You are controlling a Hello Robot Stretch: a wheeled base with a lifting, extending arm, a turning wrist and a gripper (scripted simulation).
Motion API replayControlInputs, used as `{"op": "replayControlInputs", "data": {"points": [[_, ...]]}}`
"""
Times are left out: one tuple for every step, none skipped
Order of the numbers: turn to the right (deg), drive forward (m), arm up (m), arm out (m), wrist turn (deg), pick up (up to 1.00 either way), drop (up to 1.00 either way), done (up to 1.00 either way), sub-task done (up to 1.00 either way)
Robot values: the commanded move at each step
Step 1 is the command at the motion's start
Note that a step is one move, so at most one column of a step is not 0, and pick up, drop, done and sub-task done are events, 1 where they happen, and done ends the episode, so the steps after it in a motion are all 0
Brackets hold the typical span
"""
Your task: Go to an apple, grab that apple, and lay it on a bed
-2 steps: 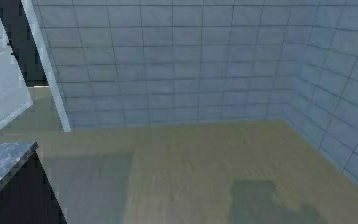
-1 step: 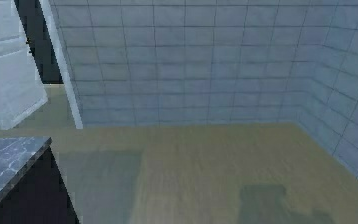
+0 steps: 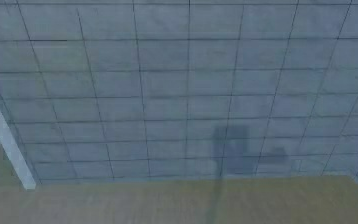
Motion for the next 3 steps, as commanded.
{"op": "replayControlInputs", "data": {"points": [[-45.0,0.00,0.00,0.00,0.0,0.00,0.00,0.00,0.00],[0.0,0.50,0.00,0.00,0.0,0.00,0.00,0.00,0.00],[-18.0,0.00,0.00,0.00,0.0,0.00,0.00,0.00,0.00]]}}
